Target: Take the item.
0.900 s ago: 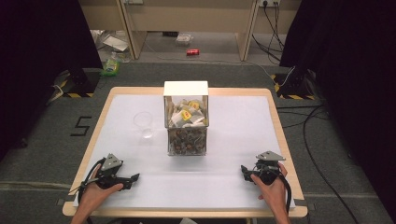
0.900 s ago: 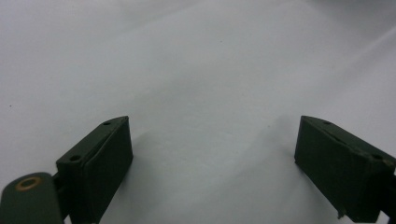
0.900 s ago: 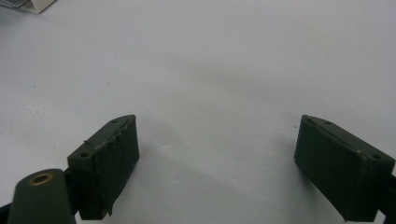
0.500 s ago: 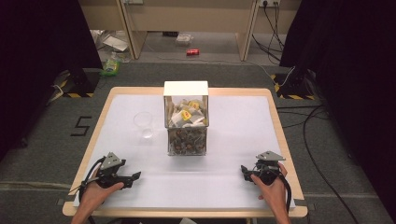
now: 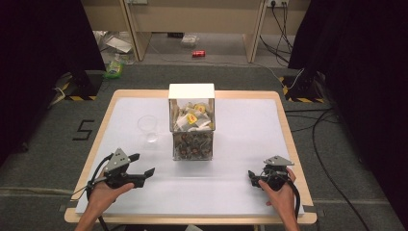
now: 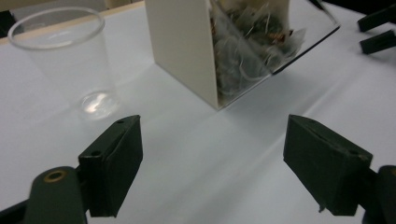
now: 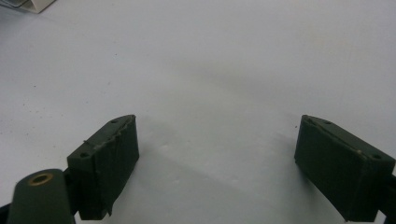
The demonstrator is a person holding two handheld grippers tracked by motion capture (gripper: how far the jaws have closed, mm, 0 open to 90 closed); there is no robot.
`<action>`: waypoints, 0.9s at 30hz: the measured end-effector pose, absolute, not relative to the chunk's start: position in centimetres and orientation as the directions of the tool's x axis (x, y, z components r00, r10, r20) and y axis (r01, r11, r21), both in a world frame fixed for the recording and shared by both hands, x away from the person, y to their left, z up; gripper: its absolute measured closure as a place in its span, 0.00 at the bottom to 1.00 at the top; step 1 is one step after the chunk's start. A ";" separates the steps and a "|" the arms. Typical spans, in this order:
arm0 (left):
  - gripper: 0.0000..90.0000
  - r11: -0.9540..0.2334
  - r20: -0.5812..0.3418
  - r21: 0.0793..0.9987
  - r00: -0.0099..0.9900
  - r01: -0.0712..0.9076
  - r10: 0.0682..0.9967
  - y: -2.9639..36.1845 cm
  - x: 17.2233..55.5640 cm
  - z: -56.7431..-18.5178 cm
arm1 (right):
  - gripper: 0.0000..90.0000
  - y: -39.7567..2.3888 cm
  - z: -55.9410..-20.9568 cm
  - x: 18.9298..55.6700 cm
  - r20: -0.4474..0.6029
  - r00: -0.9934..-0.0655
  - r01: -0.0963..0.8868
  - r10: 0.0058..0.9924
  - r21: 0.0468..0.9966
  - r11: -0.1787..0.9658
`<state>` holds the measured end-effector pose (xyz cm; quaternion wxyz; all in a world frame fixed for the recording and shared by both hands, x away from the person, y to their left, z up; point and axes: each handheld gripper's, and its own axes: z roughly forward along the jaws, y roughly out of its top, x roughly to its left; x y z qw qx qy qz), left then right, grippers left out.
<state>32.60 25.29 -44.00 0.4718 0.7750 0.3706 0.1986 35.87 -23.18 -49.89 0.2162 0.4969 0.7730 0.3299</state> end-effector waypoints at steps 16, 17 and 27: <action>0.36 -0.171 -0.111 0.936 0.716 0.309 0.689 24.1 32.9 -38.7 | 0.16 -23.2 -49.9 35.9 -0.006 -0.413 0.626 0.911 0.725 0.288; 0.37 -0.171 -0.111 0.936 0.716 0.309 0.689 24.1 32.9 -38.7 | 0.16 -23.2 -49.9 35.9 -0.006 -0.413 0.626 0.911 0.725 0.288; 0.46 -0.185 -0.095 0.946 0.773 0.266 0.627 22.8 33.3 -35.0 | 0.16 -23.2 -49.9 35.9 -0.005 -0.413 0.626 0.911 0.724 0.288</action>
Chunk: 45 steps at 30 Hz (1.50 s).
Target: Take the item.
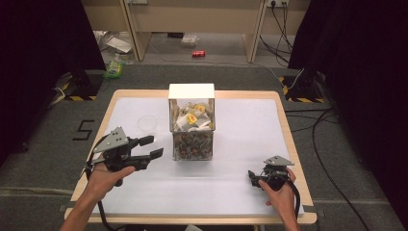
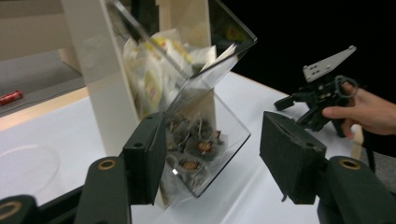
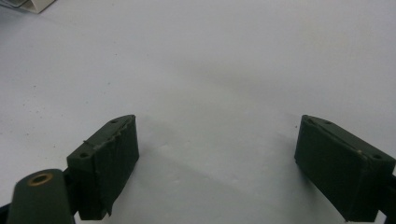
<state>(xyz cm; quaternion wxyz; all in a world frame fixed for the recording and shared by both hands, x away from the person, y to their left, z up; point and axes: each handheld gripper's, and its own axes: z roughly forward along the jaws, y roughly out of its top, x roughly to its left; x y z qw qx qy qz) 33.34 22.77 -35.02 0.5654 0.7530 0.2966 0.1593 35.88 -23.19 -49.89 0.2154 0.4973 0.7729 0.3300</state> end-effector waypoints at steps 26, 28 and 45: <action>0.57 -0.247 -0.062 0.934 0.797 0.259 0.601 17.7 37.4 -30.3 | 0.15 -23.2 -49.9 35.9 -0.005 -0.414 0.627 0.910 0.723 0.289; 0.57 -0.260 -0.050 0.930 0.790 0.260 0.611 17.1 37.8 -30.1 | 0.16 -23.2 -49.9 35.9 -0.004 -0.413 0.627 0.911 0.724 0.288; 0.66 -0.319 -0.007 0.895 0.723 0.313 0.691 15.0 40.6 -31.3 | 0.15 -23.3 -49.9 36.0 -0.006 -0.419 0.625 0.908 0.723 0.294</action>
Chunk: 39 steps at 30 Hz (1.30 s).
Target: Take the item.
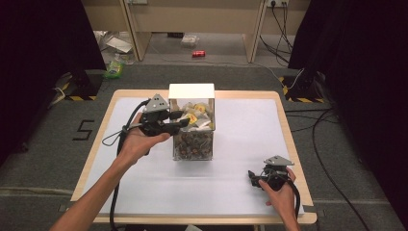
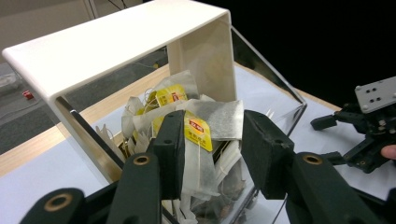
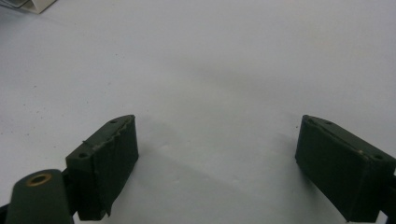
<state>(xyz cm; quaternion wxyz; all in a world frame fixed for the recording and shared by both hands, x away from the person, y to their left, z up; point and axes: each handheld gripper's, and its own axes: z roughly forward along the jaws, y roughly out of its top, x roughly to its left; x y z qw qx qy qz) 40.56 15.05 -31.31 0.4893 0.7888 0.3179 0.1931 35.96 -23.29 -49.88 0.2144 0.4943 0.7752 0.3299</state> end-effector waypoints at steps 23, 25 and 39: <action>0.71 -0.405 0.059 0.849 0.700 0.340 0.712 13.9 41.3 -32.0 | 0.15 -23.3 -49.9 36.0 -0.005 -0.421 0.625 0.907 0.723 0.295; 0.72 -0.407 0.059 0.847 0.700 0.343 0.712 13.9 41.3 -32.0 | 0.15 -23.3 -49.9 36.0 -0.006 -0.421 0.625 0.907 0.723 0.295; 0.98 -0.417 0.079 0.856 0.719 0.306 0.691 13.6 40.8 -32.5 | 0.15 -23.3 -49.9 36.0 -0.005 -0.420 0.626 0.907 0.722 0.294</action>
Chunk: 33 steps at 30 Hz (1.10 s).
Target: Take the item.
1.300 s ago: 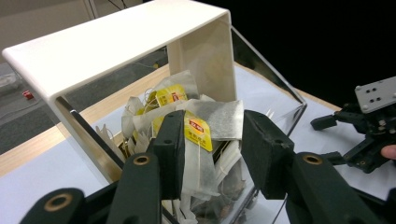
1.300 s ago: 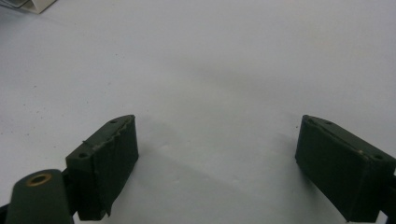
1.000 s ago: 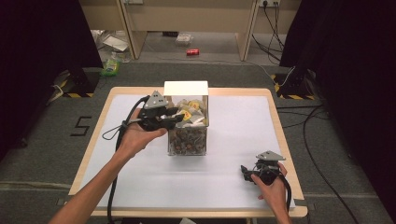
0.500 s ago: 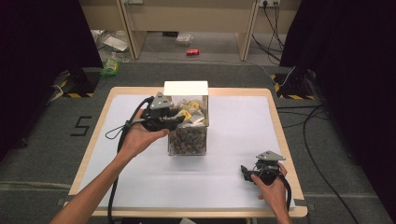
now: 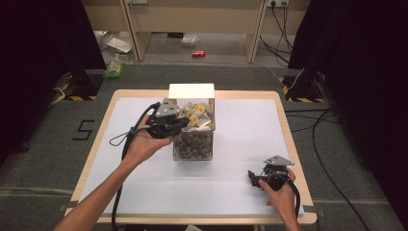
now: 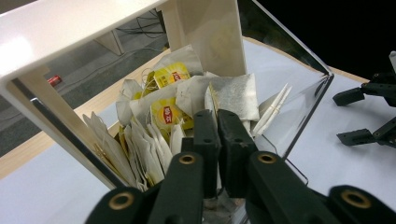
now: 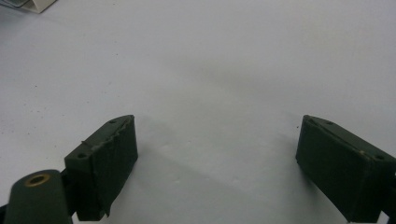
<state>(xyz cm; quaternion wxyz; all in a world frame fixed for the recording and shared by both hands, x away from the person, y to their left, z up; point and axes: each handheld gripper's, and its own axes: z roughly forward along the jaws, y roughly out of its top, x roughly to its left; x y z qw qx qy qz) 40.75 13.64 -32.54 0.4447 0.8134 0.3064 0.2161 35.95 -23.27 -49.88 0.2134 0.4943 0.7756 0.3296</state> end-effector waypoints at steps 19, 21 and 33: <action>0.99 -0.345 0.042 0.899 0.731 0.270 0.681 14.9 40.3 -30.6 | 0.15 -23.3 -49.9 36.0 -0.005 -0.420 0.624 0.907 0.724 0.293; 0.99 -0.329 0.031 0.906 0.734 0.266 0.679 15.2 40.2 -30.4 | 0.15 -23.3 -49.9 36.0 -0.005 -0.420 0.624 0.907 0.724 0.293; 0.99 -0.231 -0.046 0.939 0.757 0.256 0.652 17.1 39.3 -28.2 | 0.14 -23.2 -49.9 36.0 -0.006 -0.420 0.624 0.907 0.724 0.294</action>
